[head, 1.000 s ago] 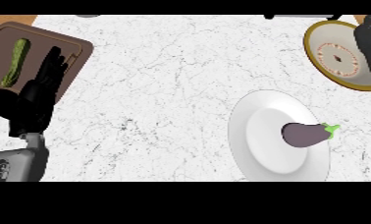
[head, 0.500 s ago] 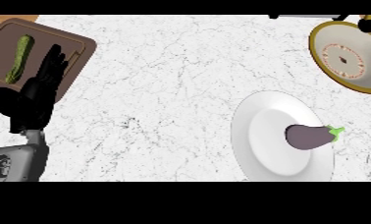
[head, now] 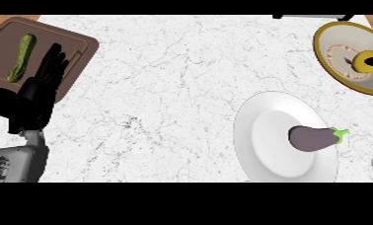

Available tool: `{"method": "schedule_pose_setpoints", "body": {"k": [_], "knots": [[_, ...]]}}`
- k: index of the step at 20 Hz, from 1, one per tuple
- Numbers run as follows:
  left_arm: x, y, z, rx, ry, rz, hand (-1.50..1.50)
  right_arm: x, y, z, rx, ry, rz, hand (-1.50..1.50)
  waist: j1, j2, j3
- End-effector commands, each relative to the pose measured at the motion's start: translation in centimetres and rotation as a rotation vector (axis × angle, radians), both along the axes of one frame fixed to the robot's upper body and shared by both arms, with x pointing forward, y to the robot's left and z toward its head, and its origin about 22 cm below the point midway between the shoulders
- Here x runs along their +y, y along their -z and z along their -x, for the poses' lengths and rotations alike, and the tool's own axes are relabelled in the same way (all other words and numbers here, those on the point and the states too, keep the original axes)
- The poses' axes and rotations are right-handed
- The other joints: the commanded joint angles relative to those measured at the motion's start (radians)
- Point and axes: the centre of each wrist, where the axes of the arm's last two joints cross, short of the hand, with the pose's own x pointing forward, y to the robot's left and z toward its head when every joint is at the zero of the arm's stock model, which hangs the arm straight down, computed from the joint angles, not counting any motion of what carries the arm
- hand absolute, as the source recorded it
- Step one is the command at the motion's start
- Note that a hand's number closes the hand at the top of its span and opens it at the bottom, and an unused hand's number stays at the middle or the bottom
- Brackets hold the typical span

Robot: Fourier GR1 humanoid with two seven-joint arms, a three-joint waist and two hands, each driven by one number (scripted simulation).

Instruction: Pick the lemon from the plate and place it in the bowl

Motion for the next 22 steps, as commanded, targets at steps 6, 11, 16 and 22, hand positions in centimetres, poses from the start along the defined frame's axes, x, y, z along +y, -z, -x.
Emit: {"method": "schedule_pose_setpoints", "body": {"k": [6, 11, 16, 22], "knots": [[-0.2, 1.2, 0.0, 0.037, -0.023, 0.008, 0.0, -0.4, -2.7, -0.4, -0.531, -0.013, -0.184, -1.5, -0.033, -0.01, 0.001], [0.9, 0.2, 0.2, 0.027, -0.046, 0.019, 0.0, -3.0, -1.5, 2.2, -0.835, 0.043, -0.232, -1.5, -0.055, -0.022, 0.0], [0.2, 2.2, 0.9, 0.025, -0.041, 0.001, 0.0, -7.5, 0.5, 7.1, -0.823, 0.043, -0.293, -1.5, -0.059, -0.025, -0.005], [1.4, 0.3, 0.9, 0.025, -0.068, -0.008, 0.0, -11.1, 4.9, 14.6, -0.835, 0.018, -0.354, -1.5, -0.076, -0.03, -0.005]]}}
